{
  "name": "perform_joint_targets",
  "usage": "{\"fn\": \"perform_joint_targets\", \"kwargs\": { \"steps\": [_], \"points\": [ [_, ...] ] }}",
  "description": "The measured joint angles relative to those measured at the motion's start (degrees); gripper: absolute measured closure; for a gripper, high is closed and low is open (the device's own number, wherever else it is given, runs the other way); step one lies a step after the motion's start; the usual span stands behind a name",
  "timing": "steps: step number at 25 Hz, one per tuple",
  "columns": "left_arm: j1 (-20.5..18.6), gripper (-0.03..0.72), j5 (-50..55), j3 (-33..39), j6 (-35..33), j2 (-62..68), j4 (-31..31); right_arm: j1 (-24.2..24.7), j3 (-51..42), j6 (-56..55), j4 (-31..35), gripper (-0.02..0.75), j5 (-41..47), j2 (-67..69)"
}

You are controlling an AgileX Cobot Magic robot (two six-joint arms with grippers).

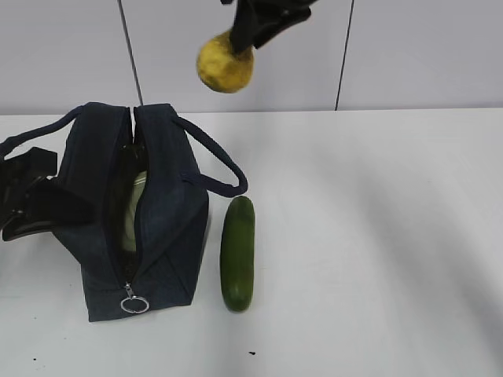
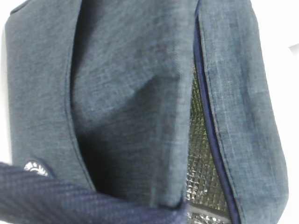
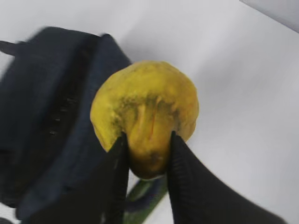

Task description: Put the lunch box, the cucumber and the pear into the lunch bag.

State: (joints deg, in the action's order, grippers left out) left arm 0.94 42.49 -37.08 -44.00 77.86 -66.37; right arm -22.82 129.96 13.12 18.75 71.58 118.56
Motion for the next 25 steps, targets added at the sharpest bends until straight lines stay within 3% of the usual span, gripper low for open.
{"fn": "perform_joint_targets", "kwargs": {
  "steps": [3, 7, 13, 19, 25],
  "points": [
    [0.00, 0.707, 0.00, 0.00, 0.00, 0.00, 0.22, -0.49, 0.78, 3.58, 9.31, 0.529, 0.12, -0.10],
    [0.00, 0.707, 0.00, 0.00, 0.00, 0.00, 0.33, -2.18, 0.83, 5.31, 15.40, 0.528, 0.33, 1.82],
    [0.00, 0.707, 0.00, 0.00, 0.00, 0.00, 0.33, -5.79, 0.83, 8.19, 16.35, 0.528, 0.33, 8.52],
    [0.00, 0.707, 0.00, 0.00, 0.00, 0.00, 0.33, -6.09, 0.83, 8.65, 14.41, 0.519, -0.76, 12.47],
    [0.00, 0.707, 0.56, 0.00, 0.00, 0.00, 0.33, -6.09, 0.83, 8.69, 14.37, 0.373, -6.36, 14.77]
  ]
}}
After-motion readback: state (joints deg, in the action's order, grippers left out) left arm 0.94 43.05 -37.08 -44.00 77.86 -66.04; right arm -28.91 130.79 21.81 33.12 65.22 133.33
